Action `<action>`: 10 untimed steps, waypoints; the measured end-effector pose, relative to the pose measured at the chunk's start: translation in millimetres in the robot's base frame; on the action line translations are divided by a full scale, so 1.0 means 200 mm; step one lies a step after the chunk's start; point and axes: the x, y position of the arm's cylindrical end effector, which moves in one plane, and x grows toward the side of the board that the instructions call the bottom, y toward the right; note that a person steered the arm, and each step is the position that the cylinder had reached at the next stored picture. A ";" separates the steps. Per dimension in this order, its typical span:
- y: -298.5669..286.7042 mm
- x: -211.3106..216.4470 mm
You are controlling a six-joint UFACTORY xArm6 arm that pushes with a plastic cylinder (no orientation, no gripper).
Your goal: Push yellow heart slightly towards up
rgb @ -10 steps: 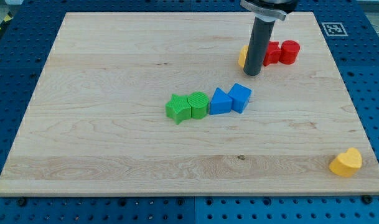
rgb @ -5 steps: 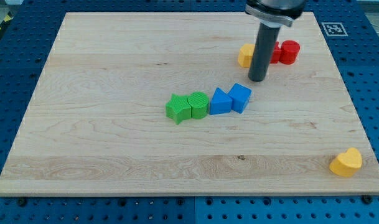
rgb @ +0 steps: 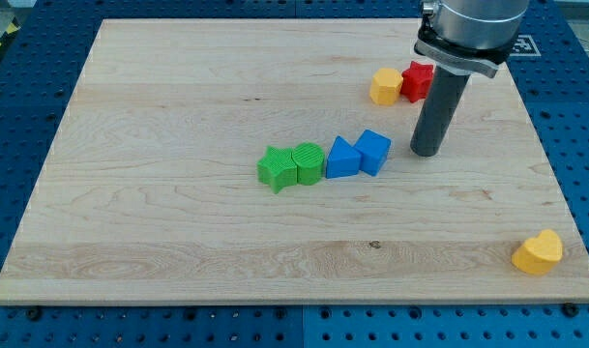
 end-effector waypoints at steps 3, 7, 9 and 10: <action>0.42 0.16; 0.67 0.20; 0.94 0.34; 0.94 0.49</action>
